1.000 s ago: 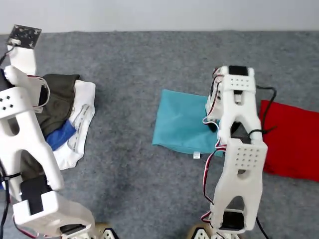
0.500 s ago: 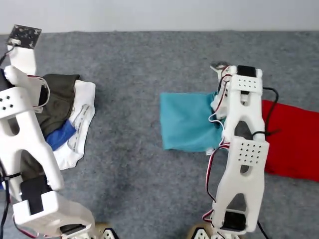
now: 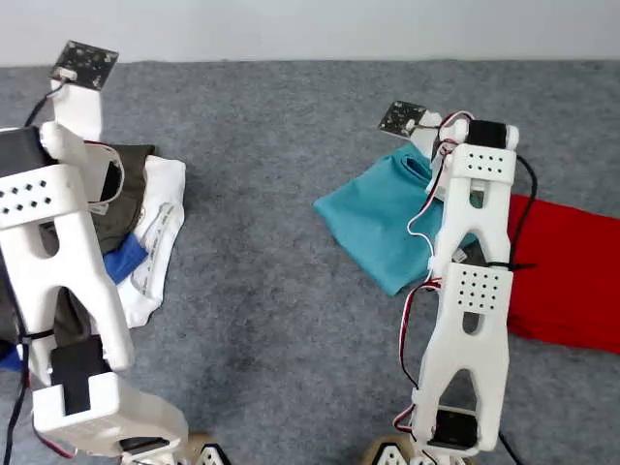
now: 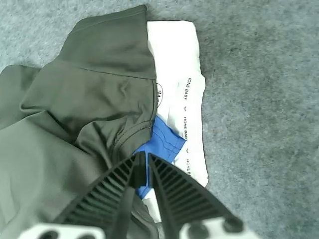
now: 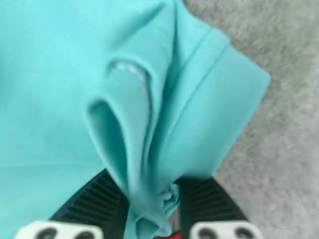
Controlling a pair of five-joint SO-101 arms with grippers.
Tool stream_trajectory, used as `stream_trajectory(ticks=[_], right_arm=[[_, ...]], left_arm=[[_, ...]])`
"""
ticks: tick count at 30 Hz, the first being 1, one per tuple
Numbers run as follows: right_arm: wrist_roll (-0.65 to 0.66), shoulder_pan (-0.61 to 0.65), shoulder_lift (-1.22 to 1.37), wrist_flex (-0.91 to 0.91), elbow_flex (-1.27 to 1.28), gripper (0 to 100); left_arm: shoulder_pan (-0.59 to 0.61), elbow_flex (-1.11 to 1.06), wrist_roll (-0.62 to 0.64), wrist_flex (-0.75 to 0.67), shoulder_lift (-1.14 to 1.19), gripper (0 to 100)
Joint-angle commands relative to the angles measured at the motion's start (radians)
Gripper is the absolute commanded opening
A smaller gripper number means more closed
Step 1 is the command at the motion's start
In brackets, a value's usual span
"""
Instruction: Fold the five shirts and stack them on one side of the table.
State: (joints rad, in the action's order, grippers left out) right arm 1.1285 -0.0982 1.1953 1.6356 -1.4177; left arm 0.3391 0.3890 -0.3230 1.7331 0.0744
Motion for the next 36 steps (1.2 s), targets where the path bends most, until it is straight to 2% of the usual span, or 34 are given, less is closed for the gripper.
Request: stream_trajectory(ticks=[1,4,7,12,19,23,26,28,33,36], right_arm=[[-0.155,0.004,-0.024,0.085,-0.176,21.7],[-0.281,0.013,-0.028,0.160,-0.273,23.5],[-0.408,0.018,-0.087,0.163,-0.232,23.4],[-0.726,0.025,-0.229,0.163,-0.086,23.4],[-1.097,0.035,-0.593,0.163,0.338,23.4],[-1.266,0.079,-0.777,0.159,0.666,23.6],[-1.389,0.136,-0.834,0.140,0.822,23.8],[-1.499,0.173,-0.828,0.114,0.879,27.1],[-1.715,0.209,-0.746,-0.036,0.944,48.1],[-1.789,0.208,-0.680,-0.134,0.944,50.7]], left_arm=[[-0.006,0.002,-0.009,-0.017,-0.046,1],[-0.006,0.002,-0.011,-0.017,-0.046,1],[-0.006,0.002,-0.011,-0.017,-0.046,1],[-0.006,0.002,-0.011,-0.017,-0.046,1],[-0.005,0.002,-0.011,-0.040,-0.048,1],[-0.005,0.002,-0.011,-0.040,-0.048,1],[-0.005,0.002,-0.011,-0.040,-0.048,1],[-0.005,0.002,-0.011,-0.040,-0.048,1],[-0.002,0.002,-0.012,-0.040,-0.048,1],[0.000,0.002,-0.012,-0.038,-0.048,1]])
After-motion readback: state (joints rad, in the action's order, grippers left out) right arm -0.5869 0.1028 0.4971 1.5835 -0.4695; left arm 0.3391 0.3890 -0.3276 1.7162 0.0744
